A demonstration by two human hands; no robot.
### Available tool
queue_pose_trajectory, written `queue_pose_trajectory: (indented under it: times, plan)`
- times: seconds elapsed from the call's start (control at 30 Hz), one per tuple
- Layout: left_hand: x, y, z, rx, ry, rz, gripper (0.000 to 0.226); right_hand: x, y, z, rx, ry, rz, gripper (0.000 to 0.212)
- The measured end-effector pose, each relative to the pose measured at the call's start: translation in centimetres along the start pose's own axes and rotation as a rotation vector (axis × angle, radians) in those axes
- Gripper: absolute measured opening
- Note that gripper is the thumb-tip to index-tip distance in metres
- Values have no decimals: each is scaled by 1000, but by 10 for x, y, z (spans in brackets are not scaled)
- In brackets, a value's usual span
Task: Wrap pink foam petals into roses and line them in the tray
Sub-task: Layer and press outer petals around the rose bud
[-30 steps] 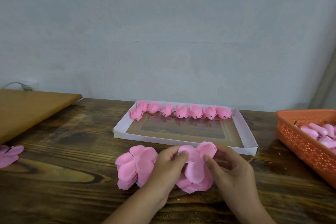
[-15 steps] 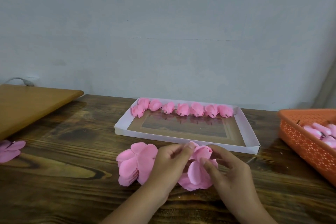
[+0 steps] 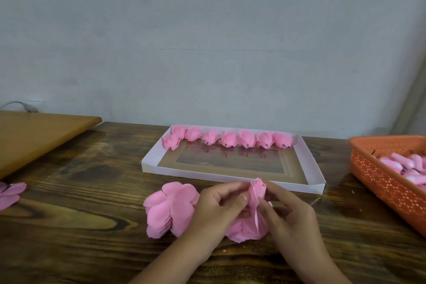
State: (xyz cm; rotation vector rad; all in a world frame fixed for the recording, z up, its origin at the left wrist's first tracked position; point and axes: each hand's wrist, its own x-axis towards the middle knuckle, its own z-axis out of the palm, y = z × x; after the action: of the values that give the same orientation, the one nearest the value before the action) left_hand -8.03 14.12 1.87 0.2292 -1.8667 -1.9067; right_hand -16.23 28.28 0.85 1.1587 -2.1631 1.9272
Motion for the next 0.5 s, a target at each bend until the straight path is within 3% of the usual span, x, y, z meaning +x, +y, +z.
queue_pose_trajectory:
  times: [0.23,0.5]
  plan:
    - [2,-2,0,-62,6,32,22,1,0,1,70,-49,23,33]
    - [0,1,-2,-27,-80,86,22,3,4,1,84,-27,34,46]
